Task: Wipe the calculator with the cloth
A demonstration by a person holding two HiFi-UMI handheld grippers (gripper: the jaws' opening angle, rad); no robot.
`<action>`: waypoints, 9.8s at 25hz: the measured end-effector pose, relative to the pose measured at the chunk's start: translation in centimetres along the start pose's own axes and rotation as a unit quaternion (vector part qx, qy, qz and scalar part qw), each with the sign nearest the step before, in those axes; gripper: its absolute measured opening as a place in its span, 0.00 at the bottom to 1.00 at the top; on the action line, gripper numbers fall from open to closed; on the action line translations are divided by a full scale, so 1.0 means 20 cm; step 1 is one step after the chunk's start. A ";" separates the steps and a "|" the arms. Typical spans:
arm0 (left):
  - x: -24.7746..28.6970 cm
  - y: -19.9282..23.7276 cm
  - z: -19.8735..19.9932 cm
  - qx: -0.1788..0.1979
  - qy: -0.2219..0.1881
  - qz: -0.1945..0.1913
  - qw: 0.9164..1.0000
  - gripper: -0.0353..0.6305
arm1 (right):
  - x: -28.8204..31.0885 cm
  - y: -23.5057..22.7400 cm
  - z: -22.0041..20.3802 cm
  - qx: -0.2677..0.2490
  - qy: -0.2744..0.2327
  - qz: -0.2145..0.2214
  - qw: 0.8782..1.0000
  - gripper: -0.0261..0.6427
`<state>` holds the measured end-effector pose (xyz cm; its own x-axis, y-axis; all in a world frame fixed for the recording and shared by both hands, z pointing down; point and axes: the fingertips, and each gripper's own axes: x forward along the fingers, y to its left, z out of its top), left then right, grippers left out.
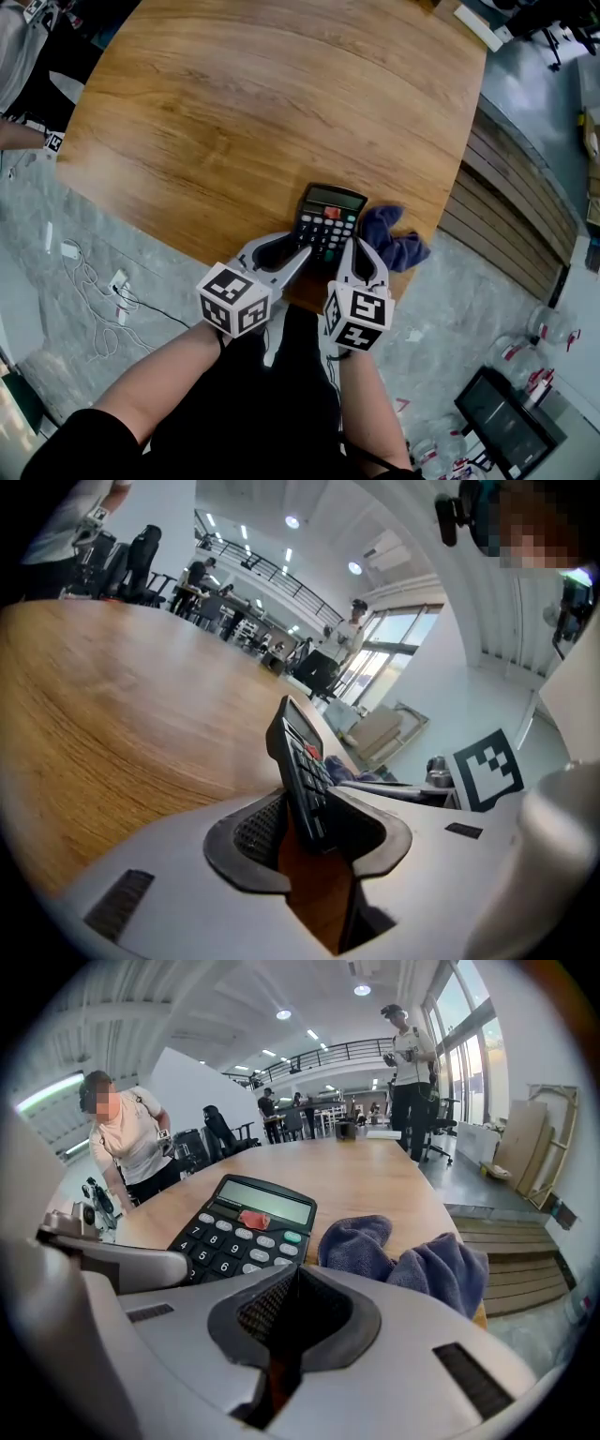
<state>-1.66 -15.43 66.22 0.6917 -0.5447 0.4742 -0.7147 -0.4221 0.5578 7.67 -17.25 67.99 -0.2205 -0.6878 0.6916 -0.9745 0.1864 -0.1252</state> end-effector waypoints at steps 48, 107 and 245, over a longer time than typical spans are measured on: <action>-0.33 -0.43 0.58 -0.128 -0.145 -0.128 0.973 0.16 | -0.85 -0.14 0.87 -0.053 -0.231 -0.033 0.971 0.13; -0.53 -0.69 0.55 -0.163 -0.143 -0.192 0.957 0.16 | -0.98 0.30 0.82 -0.058 -0.242 0.070 0.966 0.13; -0.51 -0.59 0.60 -0.479 -0.148 -0.298 0.812 0.16 | -0.95 0.45 0.48 -0.367 -0.338 0.094 0.862 0.13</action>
<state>-1.63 -13.60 46.62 0.7289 -0.6607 -0.1793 0.2441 0.0062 0.9697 2.64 -9.20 46.88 -0.5877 -0.8023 0.1040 -0.6846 0.5617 0.4646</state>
